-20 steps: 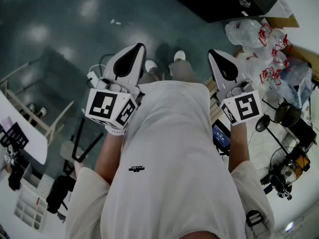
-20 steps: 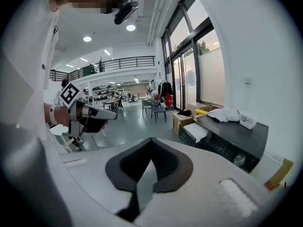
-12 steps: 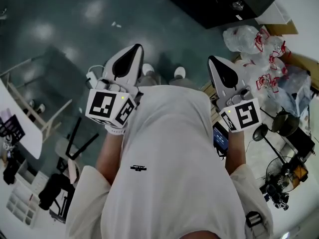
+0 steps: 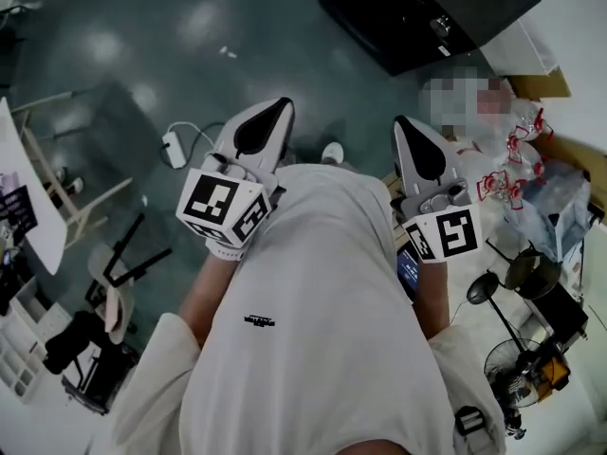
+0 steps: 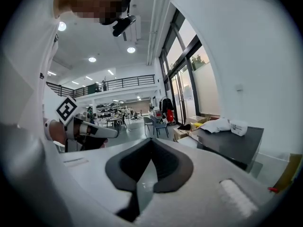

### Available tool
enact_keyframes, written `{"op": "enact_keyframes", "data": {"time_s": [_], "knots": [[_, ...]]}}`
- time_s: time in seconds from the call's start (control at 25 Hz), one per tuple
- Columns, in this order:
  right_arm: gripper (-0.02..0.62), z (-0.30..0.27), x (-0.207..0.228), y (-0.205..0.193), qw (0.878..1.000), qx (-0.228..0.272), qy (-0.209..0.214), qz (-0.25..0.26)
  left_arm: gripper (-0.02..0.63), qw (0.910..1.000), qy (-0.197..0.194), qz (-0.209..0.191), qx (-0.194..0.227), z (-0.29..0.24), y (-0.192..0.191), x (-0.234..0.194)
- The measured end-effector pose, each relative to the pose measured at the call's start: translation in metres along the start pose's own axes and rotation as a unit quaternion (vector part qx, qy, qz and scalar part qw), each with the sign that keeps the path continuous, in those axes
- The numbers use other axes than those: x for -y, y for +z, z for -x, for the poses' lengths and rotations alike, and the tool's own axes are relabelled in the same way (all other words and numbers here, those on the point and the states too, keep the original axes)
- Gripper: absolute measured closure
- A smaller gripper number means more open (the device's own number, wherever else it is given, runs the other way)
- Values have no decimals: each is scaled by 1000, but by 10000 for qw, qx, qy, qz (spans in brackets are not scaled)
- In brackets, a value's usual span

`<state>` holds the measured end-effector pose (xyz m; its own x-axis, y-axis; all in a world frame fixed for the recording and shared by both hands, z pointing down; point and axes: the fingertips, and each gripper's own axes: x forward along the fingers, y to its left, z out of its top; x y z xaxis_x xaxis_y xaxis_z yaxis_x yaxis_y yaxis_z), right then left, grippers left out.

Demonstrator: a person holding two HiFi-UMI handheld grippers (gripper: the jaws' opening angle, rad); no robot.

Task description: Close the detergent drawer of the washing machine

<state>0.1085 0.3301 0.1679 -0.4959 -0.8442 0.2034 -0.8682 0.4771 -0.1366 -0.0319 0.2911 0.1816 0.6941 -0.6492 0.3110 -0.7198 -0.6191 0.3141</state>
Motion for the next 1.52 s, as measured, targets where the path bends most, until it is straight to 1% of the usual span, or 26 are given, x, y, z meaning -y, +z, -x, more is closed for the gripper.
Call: {"op": "enact_keyframes", "data": {"time_s": [0.12,0.28,0.48,0.64,0.8,0.96,1.12,1.36,1.52], "knots": [[591,-4,11,0,10000,32,-82,-33,588,9998,155,-68,78,1,5,5],[591,-7,15,-2,9998,45,171,5,588,9984,528,-69,198,4,3,7],[591,-7,13,-2,9983,12,566,144,588,9943,988,120,376,16,-4,10],[591,-10,20,3,9975,7,653,262,588,9923,1141,291,380,17,-12,8],[591,-9,30,9,9981,46,525,333,588,9929,1084,266,408,9,-8,6],[591,-10,45,11,9993,34,267,271,588,9944,931,244,433,-6,-1,3],[592,-18,53,14,9996,-4,74,278,588,9962,733,294,357,-25,1,-10],[591,-50,70,19,9995,-49,-215,208,588,9981,447,250,347,-62,21,-42],[591,-92,84,30,9991,-73,-385,186,588,9986,319,276,303,-88,41,-77]]}}
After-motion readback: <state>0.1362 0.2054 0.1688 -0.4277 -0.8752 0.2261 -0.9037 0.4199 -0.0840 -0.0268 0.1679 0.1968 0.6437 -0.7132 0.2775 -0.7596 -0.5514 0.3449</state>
